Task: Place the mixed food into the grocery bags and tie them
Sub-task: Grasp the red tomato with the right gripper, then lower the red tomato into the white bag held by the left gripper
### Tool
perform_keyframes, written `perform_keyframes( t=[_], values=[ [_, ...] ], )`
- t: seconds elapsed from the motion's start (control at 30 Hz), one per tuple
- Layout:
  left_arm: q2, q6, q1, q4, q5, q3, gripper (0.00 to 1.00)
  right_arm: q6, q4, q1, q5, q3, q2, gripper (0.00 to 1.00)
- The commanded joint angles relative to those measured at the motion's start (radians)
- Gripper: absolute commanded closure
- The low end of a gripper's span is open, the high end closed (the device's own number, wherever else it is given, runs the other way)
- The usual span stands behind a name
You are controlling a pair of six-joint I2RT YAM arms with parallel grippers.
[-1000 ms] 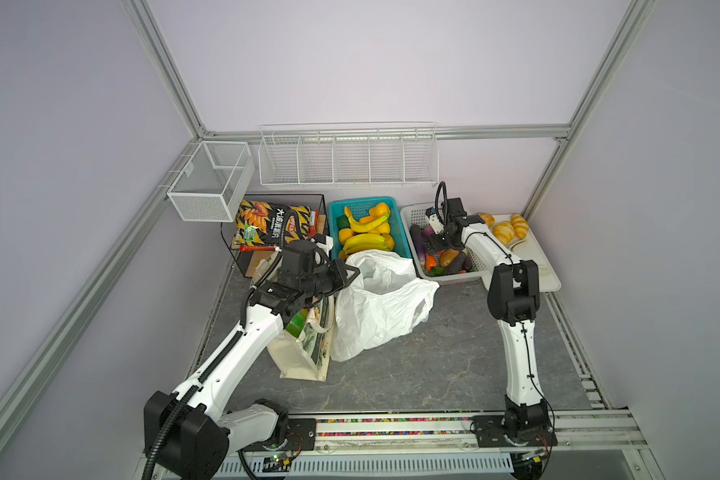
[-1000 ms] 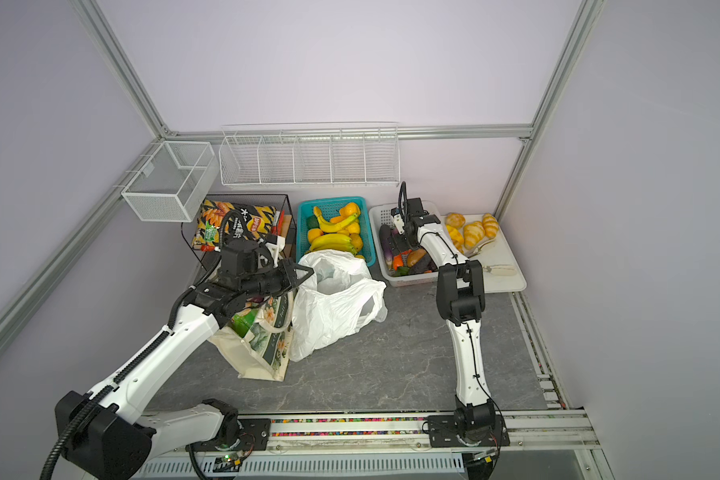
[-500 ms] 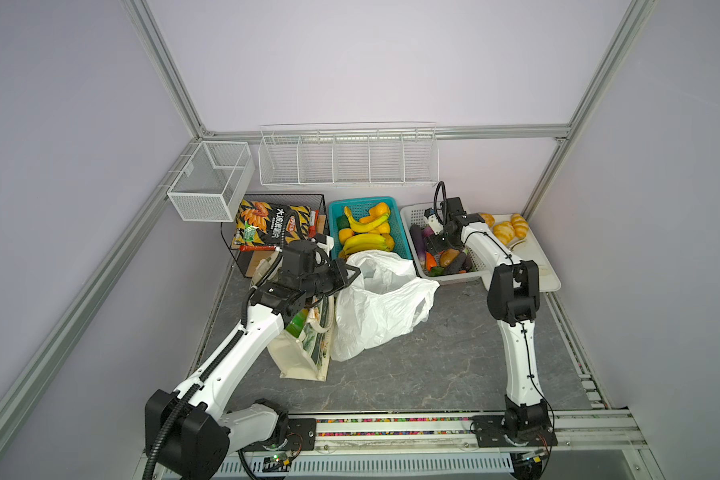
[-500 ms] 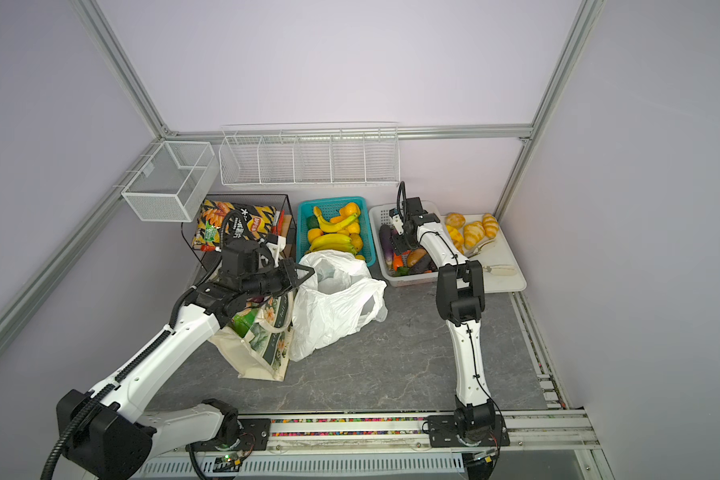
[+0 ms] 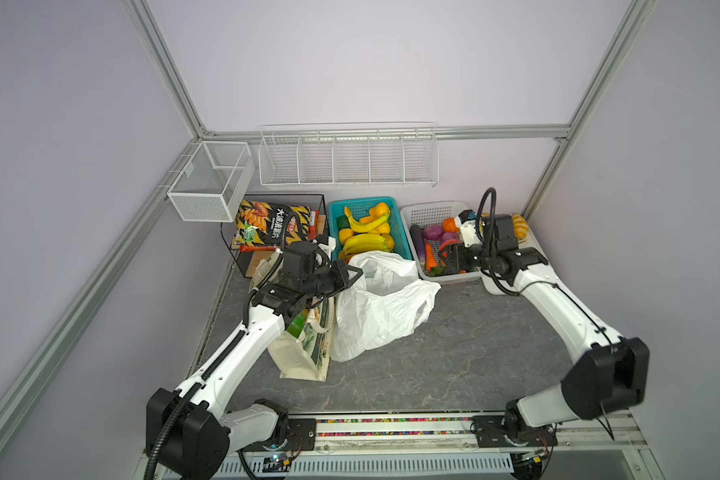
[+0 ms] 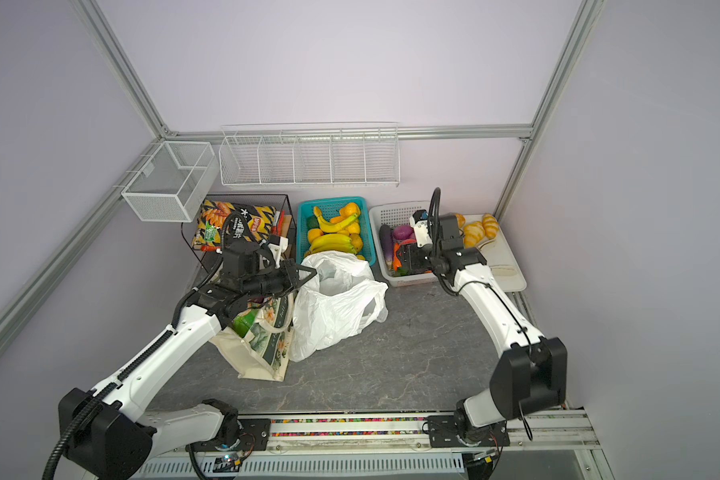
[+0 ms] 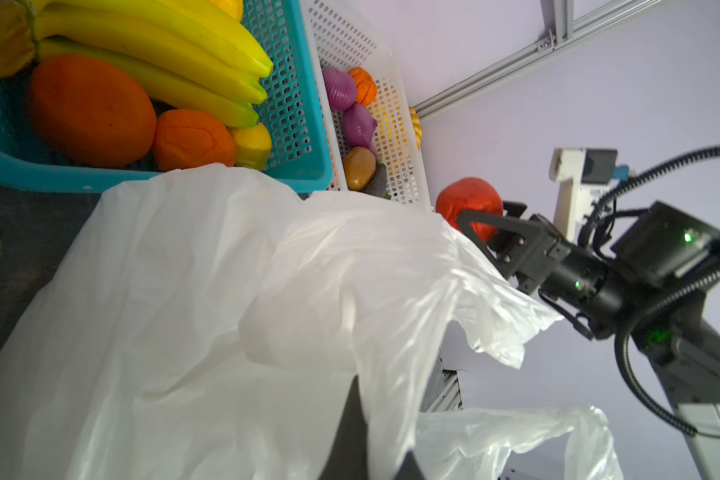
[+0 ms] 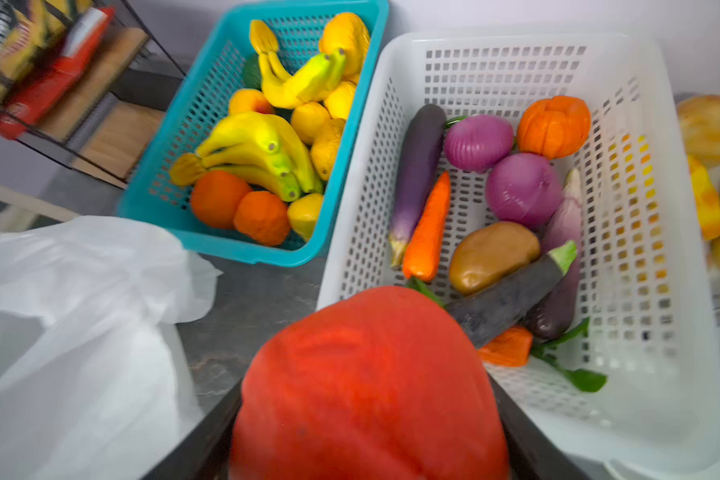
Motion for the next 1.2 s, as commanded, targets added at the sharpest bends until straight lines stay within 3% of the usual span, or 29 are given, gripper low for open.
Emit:
perform_keyframes(
  t=[0.0,0.1,0.23,0.37,0.5,0.67,0.8,0.9,0.97,1.1,1.17],
  values=[
    [0.008,-0.013,0.006,0.030,0.018,-0.009,1.00,0.123,0.022,0.051,-0.010,-0.187,-0.139,0.35],
    [0.010,-0.016,0.007,0.037,0.022,-0.009,1.00,0.135,-0.013,0.102,-0.001,-0.310,-0.288,0.35],
    [0.015,-0.019,0.004,0.056,0.032,-0.012,1.00,0.155,0.041,0.160,-0.120,-0.432,-0.365,0.35],
    [0.026,-0.017,-0.001,0.073,0.052,-0.014,1.00,0.121,0.154,0.206,-0.196,-0.425,-0.291,0.36],
    [0.035,-0.014,-0.014,0.094,0.081,-0.015,1.00,0.060,0.186,0.214,-0.262,-0.311,-0.174,0.37],
    [0.037,0.004,-0.027,0.097,0.101,-0.010,1.00,0.031,0.300,0.219,-0.433,-0.307,-0.153,0.38],
    [0.054,0.014,-0.073,0.078,0.118,0.031,1.00,0.022,0.339,0.252,-0.498,-0.312,-0.141,0.39],
    [0.052,-0.003,-0.143,0.083,0.122,0.058,1.00,0.038,0.357,0.286,-0.424,-0.327,-0.158,0.39],
    [0.044,-0.056,-0.181,0.126,0.132,0.055,1.00,0.064,0.339,0.287,-0.281,-0.341,-0.180,0.39],
    [0.035,-0.205,-0.190,0.318,0.198,-0.014,1.00,0.037,0.272,0.288,-0.034,-0.397,-0.217,0.39],
    [0.045,-0.223,-0.190,0.337,0.200,-0.027,1.00,0.022,0.261,0.288,0.006,-0.423,-0.223,0.39]
  ],
)
